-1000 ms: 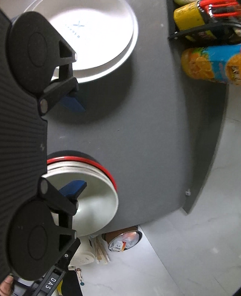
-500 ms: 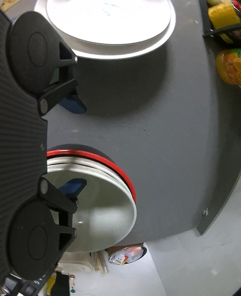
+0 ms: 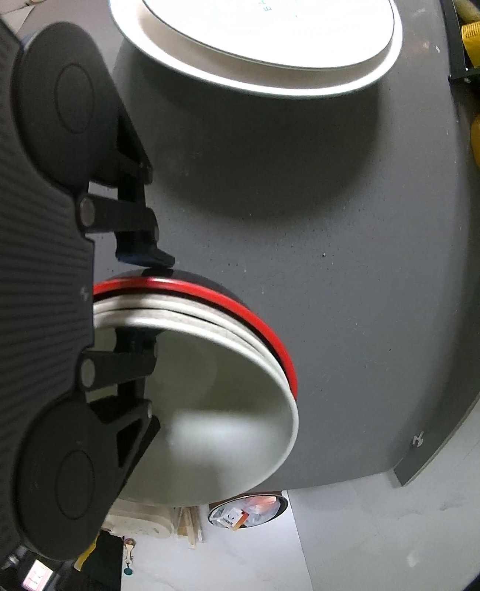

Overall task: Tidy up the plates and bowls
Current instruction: 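Close both grippers on the red bowl rim and lift the bowl stack, then carry the red bowl stack with both grippers onto the plate stack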

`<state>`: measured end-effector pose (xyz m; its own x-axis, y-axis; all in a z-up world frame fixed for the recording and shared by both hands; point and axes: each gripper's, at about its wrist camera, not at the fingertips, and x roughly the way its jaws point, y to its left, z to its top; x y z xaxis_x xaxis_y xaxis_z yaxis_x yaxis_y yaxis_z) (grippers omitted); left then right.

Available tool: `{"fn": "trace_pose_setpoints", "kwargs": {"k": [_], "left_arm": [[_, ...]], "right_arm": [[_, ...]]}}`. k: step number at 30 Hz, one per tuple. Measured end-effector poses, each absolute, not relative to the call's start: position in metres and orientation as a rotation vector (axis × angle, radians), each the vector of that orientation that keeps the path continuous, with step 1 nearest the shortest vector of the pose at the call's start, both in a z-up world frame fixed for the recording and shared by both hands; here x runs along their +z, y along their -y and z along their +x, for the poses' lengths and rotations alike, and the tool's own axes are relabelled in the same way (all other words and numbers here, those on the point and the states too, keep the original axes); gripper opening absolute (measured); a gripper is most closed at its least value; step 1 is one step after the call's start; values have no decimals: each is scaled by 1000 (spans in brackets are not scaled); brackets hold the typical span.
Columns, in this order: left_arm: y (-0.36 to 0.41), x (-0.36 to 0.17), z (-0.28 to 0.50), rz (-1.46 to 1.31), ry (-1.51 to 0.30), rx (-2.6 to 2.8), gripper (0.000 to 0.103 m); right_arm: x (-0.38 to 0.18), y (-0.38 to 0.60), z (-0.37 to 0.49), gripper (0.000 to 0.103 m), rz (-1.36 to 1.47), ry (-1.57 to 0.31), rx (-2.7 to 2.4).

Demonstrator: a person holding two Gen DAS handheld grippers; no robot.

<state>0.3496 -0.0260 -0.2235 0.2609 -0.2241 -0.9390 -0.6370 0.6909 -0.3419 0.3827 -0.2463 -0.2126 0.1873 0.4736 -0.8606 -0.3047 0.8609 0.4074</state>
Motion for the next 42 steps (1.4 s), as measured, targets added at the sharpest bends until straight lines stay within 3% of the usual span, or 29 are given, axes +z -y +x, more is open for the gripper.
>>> {"fn": "trace_pose_setpoints", "kwargs": {"k": [19,42], "left_arm": [[-1,-196,321,-867,-1227,394,26],[-137,-155,254,-826,-1183,357,26]], "right_arm": [[-184,218,375,30,103,-1244,667],[-152,84,303,30,118,-1184,671]]}}
